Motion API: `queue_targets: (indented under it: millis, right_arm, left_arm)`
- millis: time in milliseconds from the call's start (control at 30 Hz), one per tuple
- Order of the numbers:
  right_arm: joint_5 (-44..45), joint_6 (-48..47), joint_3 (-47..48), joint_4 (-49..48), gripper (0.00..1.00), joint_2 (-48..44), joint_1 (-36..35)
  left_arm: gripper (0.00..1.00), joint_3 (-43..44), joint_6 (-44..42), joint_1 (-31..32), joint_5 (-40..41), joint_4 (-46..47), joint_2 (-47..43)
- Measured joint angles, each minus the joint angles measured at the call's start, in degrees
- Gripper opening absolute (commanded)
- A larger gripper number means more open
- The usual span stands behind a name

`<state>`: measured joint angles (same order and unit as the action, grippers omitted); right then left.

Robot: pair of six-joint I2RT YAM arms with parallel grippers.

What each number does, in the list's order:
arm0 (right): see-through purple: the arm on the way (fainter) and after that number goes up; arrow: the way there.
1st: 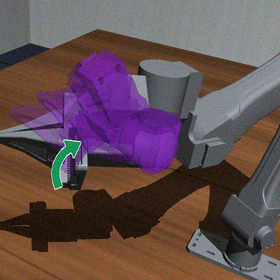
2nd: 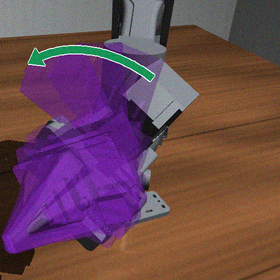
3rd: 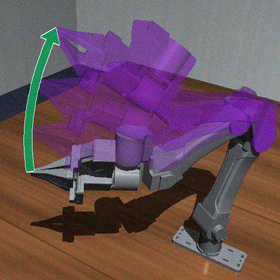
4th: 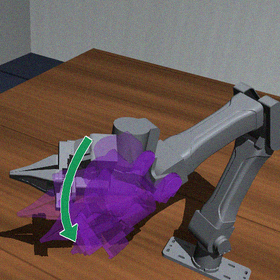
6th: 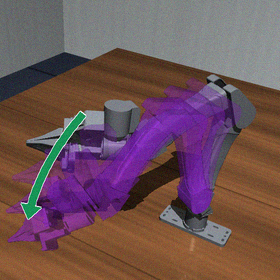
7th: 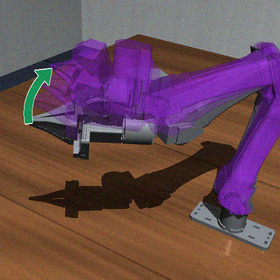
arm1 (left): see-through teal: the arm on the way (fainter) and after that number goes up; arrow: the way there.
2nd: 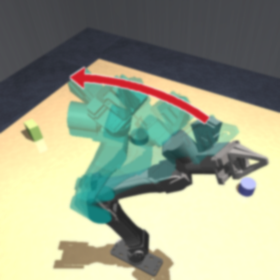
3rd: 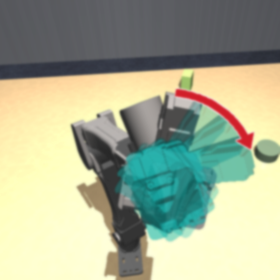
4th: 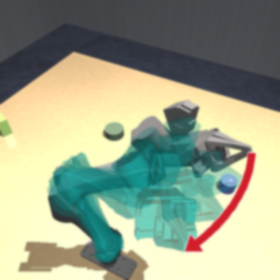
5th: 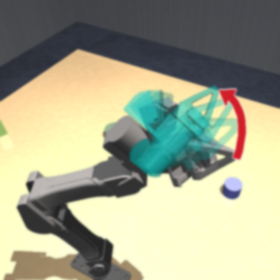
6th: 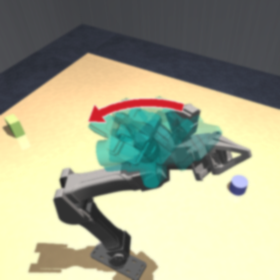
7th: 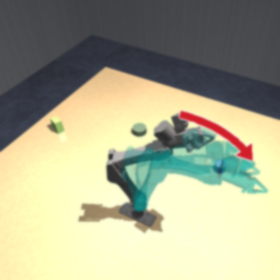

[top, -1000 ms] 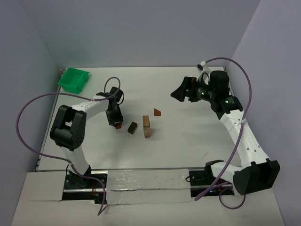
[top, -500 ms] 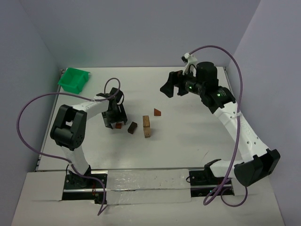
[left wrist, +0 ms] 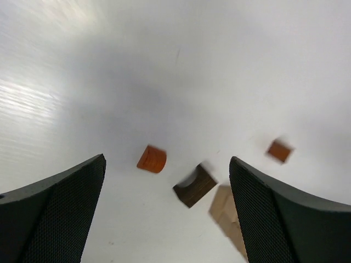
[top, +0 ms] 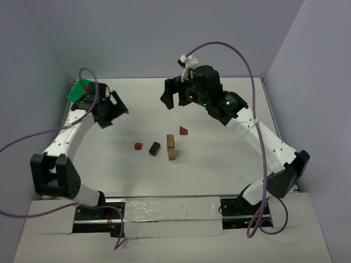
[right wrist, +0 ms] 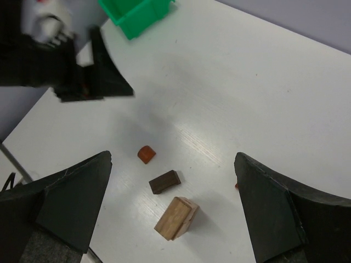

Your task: Build the wood block tower

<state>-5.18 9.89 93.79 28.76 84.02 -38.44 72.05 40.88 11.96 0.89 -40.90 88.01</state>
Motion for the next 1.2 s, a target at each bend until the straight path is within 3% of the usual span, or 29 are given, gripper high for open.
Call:
queue_targets:
  millis: [267,433,867,1200]
  right_arm:
    - [13.4,2.8,6.9,0.1,1.0,8.3,-12.0]
    - [17.5,7.3,10.9,0.7,0.96,14.7,-16.4]
    - [22.4,21.6,14.9,7.5,0.87,31.7,-19.2]
    - [24.6,28.8,16.8,10.0,0.88,36.7,-21.4]
  left_arm:
    - [0.99,1.4,0.9,-18.8,-3.1,1.7,-15.9]
    - [0.99,-0.7,1.1,-25.4,-4.8,2.1,-19.6]
    - [0.99,-5.8,-1.8,-27.2,-7.7,2.1,-25.1]
    - [0.99,-9.8,-2.1,-27.5,-8.0,2.2,-30.8]
